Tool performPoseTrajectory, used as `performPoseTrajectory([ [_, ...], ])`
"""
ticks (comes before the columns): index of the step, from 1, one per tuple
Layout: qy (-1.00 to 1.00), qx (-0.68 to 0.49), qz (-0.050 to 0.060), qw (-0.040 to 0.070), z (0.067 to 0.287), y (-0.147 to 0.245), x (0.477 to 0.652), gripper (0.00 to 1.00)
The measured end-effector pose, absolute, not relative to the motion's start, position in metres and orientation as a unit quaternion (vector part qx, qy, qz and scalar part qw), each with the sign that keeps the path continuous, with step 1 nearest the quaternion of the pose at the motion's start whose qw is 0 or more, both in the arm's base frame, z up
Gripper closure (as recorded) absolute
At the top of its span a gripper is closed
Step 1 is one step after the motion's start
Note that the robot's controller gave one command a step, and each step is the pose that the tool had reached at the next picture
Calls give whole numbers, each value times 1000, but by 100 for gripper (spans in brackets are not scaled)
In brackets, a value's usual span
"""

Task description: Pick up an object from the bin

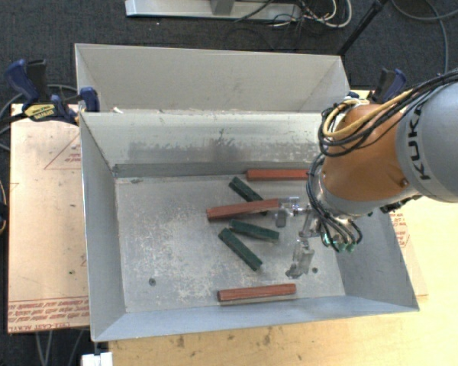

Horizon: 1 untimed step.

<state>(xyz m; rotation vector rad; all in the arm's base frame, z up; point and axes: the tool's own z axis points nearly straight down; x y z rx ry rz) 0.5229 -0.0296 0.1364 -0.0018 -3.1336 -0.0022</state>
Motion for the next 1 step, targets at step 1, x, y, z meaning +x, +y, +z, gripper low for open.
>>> performPoseTrajectory([
  [1, -997, 82, 0, -5, 75, -24, 617, 0],
])
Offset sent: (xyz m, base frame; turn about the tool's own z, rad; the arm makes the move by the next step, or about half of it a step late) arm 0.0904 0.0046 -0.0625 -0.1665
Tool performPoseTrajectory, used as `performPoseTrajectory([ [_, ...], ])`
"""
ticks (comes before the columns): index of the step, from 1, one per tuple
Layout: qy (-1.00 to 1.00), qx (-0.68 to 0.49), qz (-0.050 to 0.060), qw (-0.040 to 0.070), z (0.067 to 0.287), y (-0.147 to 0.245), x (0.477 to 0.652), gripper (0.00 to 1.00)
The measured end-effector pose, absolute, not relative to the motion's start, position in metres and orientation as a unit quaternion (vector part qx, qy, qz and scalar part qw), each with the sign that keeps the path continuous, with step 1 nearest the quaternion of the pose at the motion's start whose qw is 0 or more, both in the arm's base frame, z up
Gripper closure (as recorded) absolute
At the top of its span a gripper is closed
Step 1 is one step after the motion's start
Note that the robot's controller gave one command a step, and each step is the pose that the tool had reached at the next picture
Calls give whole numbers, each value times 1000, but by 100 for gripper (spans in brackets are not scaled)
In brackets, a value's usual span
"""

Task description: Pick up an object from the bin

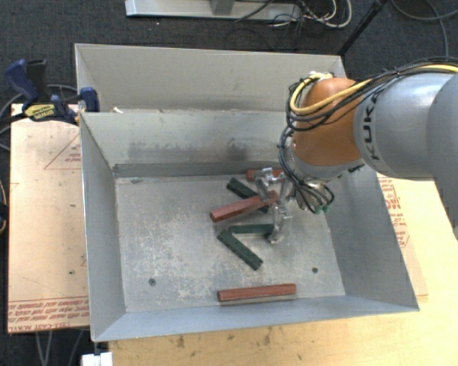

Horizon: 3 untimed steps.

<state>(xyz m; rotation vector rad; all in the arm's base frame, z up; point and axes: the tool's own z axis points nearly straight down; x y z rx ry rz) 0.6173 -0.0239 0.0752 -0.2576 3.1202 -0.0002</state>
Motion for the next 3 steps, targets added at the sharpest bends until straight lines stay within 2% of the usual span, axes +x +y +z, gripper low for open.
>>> performPoseTrajectory([
  [1, 997, -82, 0, 4, 76, -24, 616, 100],
  [2, 974, -229, 0, 5, 193, 0, 635, 100],
  [3, 935, -355, -2, 6, 349, -7, 643, 100],
])
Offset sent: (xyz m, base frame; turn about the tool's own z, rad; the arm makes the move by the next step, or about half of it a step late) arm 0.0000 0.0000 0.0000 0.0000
